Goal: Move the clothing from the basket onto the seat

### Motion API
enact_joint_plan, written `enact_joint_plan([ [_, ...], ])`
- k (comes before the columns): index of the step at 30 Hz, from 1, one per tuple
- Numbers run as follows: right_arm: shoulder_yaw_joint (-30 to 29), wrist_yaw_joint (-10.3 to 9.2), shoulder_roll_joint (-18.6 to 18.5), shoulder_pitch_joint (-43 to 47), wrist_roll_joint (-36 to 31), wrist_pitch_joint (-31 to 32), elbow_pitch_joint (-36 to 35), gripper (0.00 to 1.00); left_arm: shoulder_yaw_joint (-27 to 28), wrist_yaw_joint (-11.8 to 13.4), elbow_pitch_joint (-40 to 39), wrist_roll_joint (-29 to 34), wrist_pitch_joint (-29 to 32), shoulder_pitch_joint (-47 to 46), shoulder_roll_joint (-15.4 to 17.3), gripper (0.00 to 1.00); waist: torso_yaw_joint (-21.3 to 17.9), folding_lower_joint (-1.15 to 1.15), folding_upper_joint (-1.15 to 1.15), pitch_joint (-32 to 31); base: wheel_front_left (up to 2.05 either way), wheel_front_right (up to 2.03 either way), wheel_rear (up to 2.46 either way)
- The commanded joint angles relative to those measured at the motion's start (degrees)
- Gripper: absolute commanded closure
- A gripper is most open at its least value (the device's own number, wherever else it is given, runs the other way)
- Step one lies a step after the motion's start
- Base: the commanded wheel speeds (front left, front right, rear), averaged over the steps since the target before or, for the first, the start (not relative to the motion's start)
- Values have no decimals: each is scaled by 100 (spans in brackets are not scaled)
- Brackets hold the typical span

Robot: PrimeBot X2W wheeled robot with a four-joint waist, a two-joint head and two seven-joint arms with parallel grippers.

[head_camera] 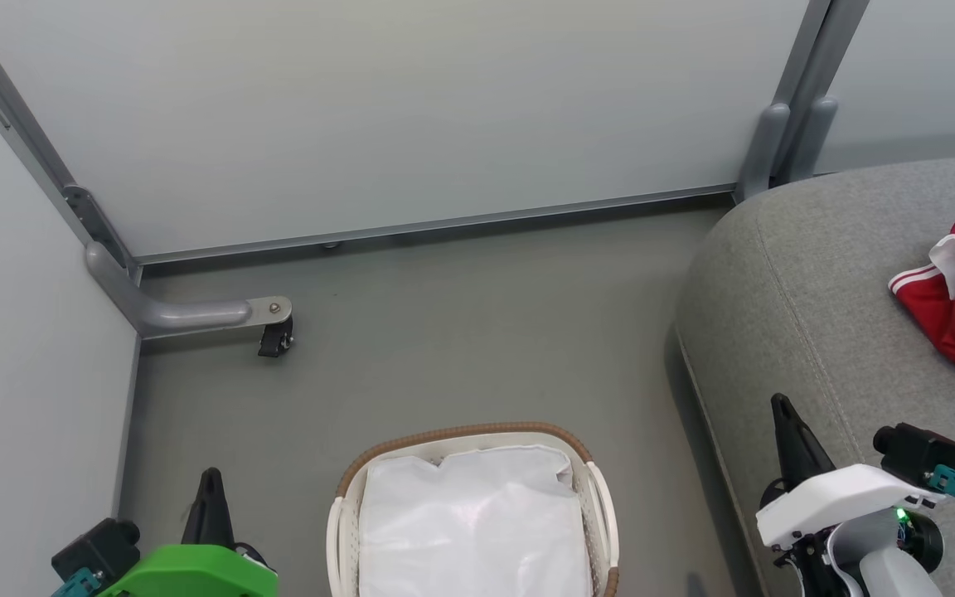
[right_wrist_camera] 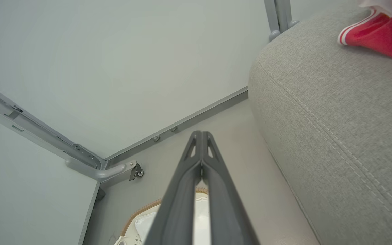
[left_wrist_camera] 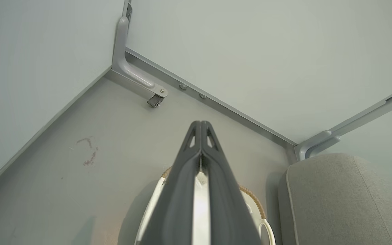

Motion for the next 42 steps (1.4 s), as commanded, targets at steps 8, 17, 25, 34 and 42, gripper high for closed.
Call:
enact_joint_plan([
  [8, -97, -2, -35, -4, 837, 205, -193, 100, 136, -99, -173, -743, 207, -235, 21, 100, 1, 0, 0, -13, 0, 0, 0],
  [17, -172, -3, -40, 12, 1553, 389, -278, 100, 238, -154, -246, -1386, 389, -286, 23, 100, 3, 0, 0, -27, 0, 0, 0],
  [25, -229, -3, -44, 26, 2135, 533, -346, 100, 315, -199, -310, -1901, 538, -330, 26, 100, 4, 0, 0, -40, 0, 0, 0],
  [34, -291, -3, -48, 42, 2729, 689, -417, 100, 397, -251, -373, -2440, 687, -369, 29, 100, 5, 0, 0, -54, 0, 0, 0],
  [42, -343, -4, -51, 52, 3221, 814, -475, 100, 466, -287, -421, -2882, 812, -409, 31, 100, 6, 0, 0, -66, 0, 0, 0],
])
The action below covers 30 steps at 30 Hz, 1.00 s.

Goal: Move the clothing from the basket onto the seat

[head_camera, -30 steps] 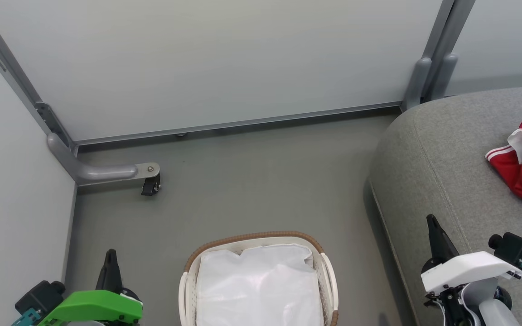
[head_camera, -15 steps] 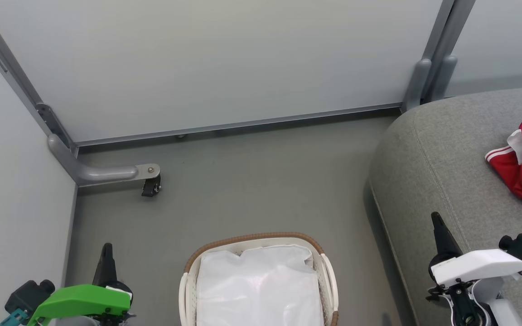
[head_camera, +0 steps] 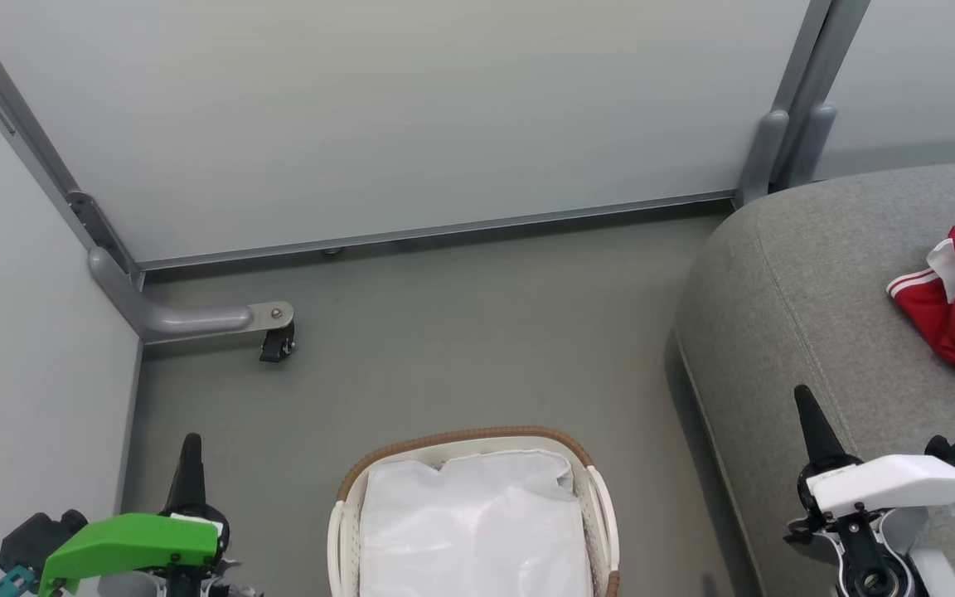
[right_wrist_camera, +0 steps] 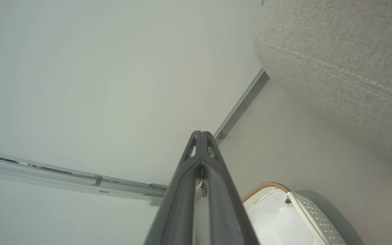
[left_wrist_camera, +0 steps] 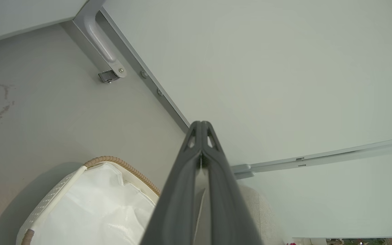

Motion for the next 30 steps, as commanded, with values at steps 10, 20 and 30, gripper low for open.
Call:
enact_joint_plan([
  [10, -86, -3, -39, 17, 667, 169, -140, 100, 110, -84, -119, -602, 168, -184, 32, 100, 1, 0, 0, -16, 0, 0, 0],
  [20, -141, -4, -42, 34, 1198, 306, -202, 100, 189, -124, -173, -1084, 301, -232, 35, 100, 3, 0, 0, -32, 0, 0, 0],
  [30, -191, -4, -46, 48, 1683, 432, -255, 100, 249, -157, -218, -1510, 424, -260, 37, 100, 4, 0, 0, -47, 0, 0, 0],
])
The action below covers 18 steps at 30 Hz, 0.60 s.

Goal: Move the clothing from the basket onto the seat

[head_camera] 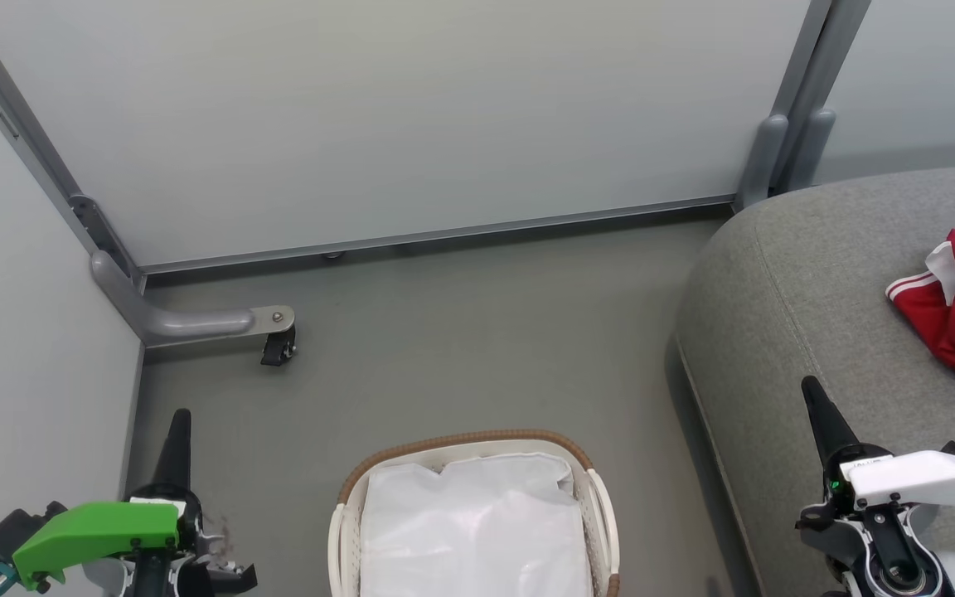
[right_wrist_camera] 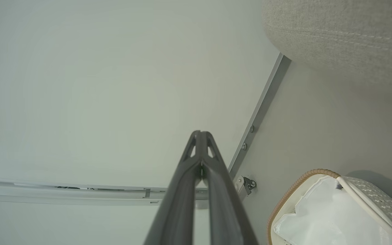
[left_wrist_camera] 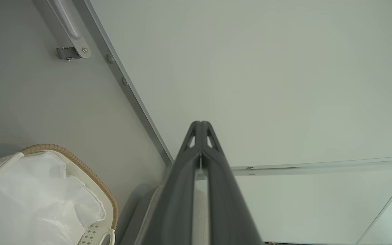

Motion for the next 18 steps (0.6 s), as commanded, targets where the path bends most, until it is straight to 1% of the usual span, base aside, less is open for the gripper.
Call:
enact_joint_plan([
  [1, -30, -4, -36, 36, 138, 44, -55, 100, 27, -25, -42, -112, 33, -124, 32, 100, 0, 0, 0, -2, 0, 0, 0],
  [18, -103, -4, -41, 57, 877, 226, -139, 100, 135, -84, -123, -781, 217, -167, 36, 100, 3, 0, 0, -29, 0, 0, 0],
])
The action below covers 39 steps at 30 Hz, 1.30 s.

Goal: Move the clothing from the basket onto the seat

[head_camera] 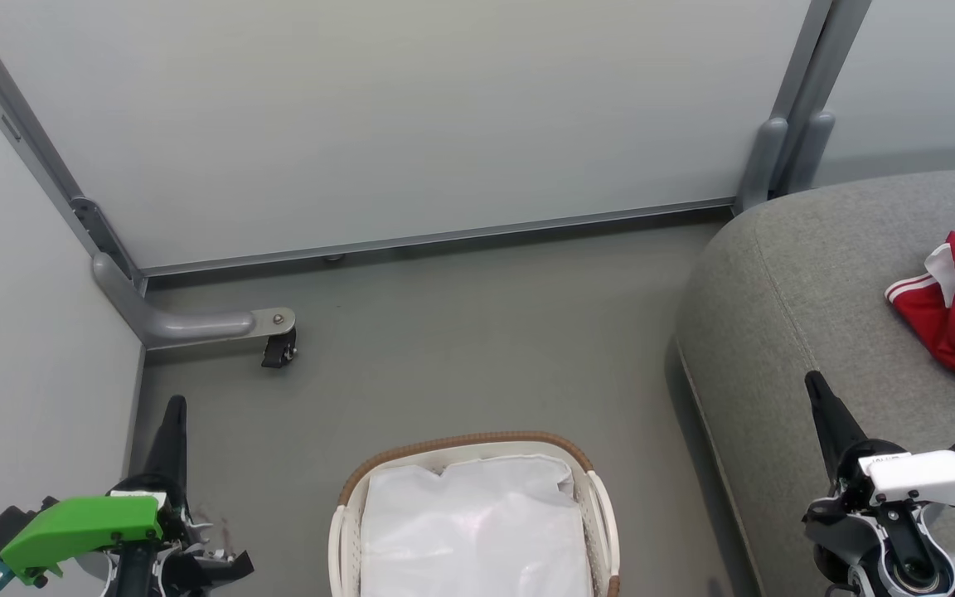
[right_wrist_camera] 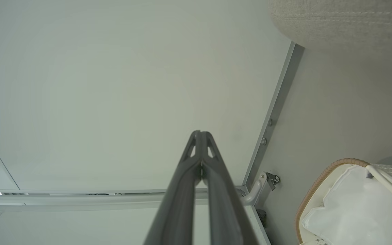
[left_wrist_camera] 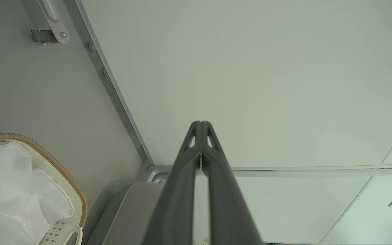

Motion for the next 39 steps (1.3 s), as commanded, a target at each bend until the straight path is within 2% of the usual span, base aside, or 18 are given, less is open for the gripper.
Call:
enact_joint_plan([
  [1, -22, -3, -36, 46, 116, 23, -42, 100, 39, -31, -45, -99, 33, -98, 34, 100, 0, 0, 0, -2, 0, 0, 0],
  [11, -61, -4, -39, 61, 496, 121, -85, 100, 86, -68, -78, -442, 130, -127, 36, 100, 2, 0, 0, -18, 0, 0, 0],
  [39, -58, -4, -39, 61, 478, 119, -79, 100, 81, -66, -72, -431, 125, -110, 36, 100, 2, 0, 0, -17, 0, 0, 0],
])
